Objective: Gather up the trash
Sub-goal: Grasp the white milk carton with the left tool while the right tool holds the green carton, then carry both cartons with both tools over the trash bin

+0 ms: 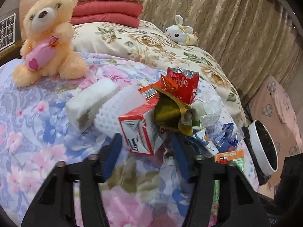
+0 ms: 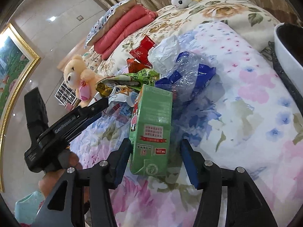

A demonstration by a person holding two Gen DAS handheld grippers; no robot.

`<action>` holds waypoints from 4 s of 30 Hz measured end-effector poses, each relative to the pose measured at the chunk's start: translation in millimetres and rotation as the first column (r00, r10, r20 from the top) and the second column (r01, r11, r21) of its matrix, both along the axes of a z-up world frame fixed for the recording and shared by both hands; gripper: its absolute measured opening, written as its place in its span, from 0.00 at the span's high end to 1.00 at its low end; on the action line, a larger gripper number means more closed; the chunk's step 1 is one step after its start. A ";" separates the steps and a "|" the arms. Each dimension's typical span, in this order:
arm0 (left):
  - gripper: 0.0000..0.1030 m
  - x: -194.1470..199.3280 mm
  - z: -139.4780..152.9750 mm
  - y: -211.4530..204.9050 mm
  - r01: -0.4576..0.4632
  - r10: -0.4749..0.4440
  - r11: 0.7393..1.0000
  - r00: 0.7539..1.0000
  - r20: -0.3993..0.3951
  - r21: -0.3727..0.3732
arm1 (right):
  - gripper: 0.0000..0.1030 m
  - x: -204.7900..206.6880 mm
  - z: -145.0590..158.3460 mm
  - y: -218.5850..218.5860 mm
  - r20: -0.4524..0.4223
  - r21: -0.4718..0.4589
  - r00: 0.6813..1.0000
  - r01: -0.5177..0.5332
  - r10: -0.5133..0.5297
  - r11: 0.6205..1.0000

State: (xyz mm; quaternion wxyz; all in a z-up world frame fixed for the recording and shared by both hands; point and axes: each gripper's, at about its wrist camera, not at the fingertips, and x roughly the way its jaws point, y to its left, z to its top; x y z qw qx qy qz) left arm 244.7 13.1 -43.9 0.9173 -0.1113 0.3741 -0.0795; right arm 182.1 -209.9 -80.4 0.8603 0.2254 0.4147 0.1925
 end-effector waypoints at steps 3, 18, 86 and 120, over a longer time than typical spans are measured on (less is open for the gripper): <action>0.85 3.4 -6.1 -6.2 0.026 -0.026 0.999 0.999 -0.021 0.018 | 0.49 0.1 0.3 1.2 -0.003 0.005 1.000 -0.002 0.002 1.000; 0.94 -80.0 4.1 -1.2 0.042 -0.043 0.999 0.998 0.047 0.005 | 0.68 -27.2 17.1 -12.4 0.043 -0.007 0.999 -0.005 0.005 1.000; 0.51 -114.5 0.4 -88.4 0.244 -0.246 0.967 0.969 0.021 0.068 | 0.69 -74.6 25.9 -94.1 0.055 -0.055 0.990 0.134 -0.131 0.989; 0.51 -63.1 37.8 -247.1 0.476 -0.485 0.871 0.874 0.046 0.123 | 0.69 -46.5 50.7 -228.6 0.080 -0.093 0.935 0.352 -0.345 0.931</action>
